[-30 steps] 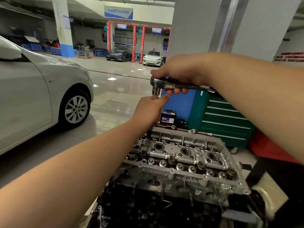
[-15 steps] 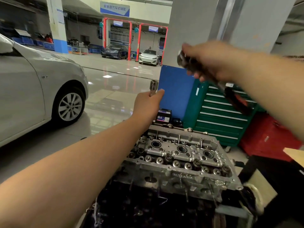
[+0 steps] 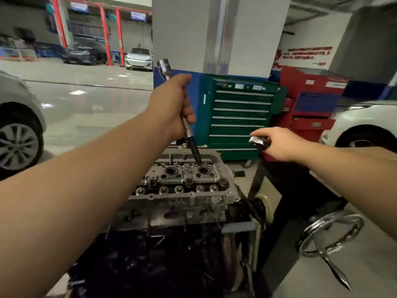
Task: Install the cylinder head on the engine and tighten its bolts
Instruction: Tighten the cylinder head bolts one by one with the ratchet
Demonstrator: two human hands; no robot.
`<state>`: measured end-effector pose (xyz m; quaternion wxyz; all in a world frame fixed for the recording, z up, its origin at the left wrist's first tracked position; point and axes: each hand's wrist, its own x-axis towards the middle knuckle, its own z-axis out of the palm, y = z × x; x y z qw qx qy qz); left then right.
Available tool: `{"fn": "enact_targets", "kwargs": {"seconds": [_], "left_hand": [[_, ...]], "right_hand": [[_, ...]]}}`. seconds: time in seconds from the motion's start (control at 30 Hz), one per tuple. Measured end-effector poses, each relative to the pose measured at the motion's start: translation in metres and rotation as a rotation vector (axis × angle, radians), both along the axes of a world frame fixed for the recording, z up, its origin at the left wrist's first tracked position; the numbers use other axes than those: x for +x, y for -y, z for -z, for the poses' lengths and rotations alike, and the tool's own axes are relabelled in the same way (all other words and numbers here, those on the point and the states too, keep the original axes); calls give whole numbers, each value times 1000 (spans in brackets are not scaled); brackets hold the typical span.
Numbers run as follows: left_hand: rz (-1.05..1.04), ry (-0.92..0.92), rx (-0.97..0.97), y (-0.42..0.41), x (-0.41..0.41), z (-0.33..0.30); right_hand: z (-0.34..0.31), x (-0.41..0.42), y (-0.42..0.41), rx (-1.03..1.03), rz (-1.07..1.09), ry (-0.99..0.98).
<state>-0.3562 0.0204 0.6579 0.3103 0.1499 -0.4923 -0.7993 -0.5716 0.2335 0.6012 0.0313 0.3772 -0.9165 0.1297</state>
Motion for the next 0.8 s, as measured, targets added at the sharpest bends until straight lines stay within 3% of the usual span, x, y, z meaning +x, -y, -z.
{"fn": "enact_targets", "kwargs": {"seconds": [0.2,0.33,0.5,0.67,0.8], "left_hand": [[92,67,16,-21,-13,18],[70,101,28,-15,-6,23],[-6,92,43,-8,-4,29],[21,109,68,-14,-5,35],[24,104,69,-15,3,38]], "right_hand": [[77,-65,-74,270,95,-184],[105,-94,-90,165,166,-169],[107,-103,-85,102,53,-28],[103,-83,-45,190,-26,-2],[112,-76,-39,192,50,-41]]}}
